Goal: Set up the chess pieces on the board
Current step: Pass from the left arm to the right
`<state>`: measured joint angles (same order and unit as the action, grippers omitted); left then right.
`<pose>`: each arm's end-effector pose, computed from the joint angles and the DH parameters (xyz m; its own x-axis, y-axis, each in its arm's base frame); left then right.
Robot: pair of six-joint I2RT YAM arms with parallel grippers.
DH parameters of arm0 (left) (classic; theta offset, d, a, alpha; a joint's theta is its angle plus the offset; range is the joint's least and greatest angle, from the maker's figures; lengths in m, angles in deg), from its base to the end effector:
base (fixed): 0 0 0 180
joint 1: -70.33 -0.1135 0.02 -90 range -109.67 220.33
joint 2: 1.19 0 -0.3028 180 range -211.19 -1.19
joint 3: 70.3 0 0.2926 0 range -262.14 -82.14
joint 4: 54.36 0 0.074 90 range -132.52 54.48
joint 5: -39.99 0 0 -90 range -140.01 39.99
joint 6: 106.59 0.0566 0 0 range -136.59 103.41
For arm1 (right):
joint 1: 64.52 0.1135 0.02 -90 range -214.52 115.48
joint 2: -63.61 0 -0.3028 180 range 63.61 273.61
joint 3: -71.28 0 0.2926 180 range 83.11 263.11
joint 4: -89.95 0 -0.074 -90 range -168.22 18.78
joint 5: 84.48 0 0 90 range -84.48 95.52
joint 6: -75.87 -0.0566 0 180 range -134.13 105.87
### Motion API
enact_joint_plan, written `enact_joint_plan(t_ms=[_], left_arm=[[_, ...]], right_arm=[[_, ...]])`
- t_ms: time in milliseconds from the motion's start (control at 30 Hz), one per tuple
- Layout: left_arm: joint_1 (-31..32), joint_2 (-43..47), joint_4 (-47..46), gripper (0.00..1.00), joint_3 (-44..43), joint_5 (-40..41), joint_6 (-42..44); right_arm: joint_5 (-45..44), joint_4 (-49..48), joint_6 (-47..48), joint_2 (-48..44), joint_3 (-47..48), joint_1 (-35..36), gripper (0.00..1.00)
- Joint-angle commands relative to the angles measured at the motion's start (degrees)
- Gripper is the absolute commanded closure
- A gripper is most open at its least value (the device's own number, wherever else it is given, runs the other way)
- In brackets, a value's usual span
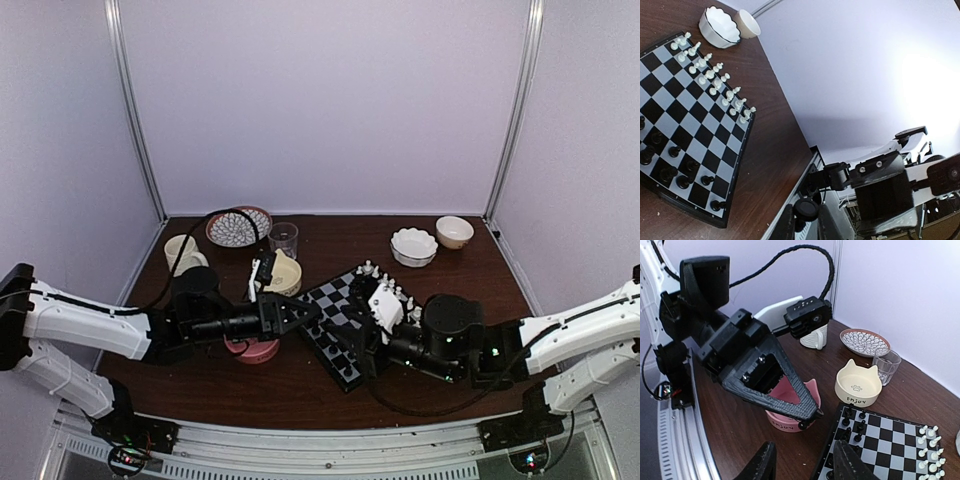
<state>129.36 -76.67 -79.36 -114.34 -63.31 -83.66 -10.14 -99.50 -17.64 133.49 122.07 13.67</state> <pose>0.1545 -0.2828 0.2395 -0.8993 -0.2432 -0.3634 0.3178 0.2073 -0.9252 0.0803 0.3092 0.2806 -0.0886 -0.1356 -0.9868 -0.8843 0.4667 0.0152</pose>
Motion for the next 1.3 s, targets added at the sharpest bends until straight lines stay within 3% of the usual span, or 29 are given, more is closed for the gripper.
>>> enact_joint_plan(t_ms=[0, 167, 400, 667, 1133, 1267], left_arm=[[0.7, -2.0, -9.5, 0.95, -1.0, -1.6, -3.7], [0.8, -3.7, -12.4, 0.95, -0.6, -2.5, -5.0], [1.5, -5.7, -15.2, 0.95, -0.4, -3.7, -6.3], [2.4, -6.7, -16.7, 0.95, -0.3, -3.6, -6.6], [2.6, -7.2, -17.2, 0.91, -0.4, -4.2, -6.5], [2.7, -6.8, -17.5, 0.87, 0.5, -3.0, -5.7]], right_arm=[[-3.7, -3.4, 8.6, 4.3, 1.9, 1.6, 0.58], [-5.1, -6.6, 10.0, 6.2, 1.0, 1.7, 0.51], [-7.5, -7.7, 10.3, 7.6, 0.9, 1.8, 0.54], [-10.9, -7.4, 10.0, 9.6, 2.6, 1.7, 0.64], [-13.3, -7.7, 8.5, 8.9, 2.4, 1.6, 0.99], [-13.2, -7.2, 7.4, 8.1, 1.9, 1.4, 1.0]])
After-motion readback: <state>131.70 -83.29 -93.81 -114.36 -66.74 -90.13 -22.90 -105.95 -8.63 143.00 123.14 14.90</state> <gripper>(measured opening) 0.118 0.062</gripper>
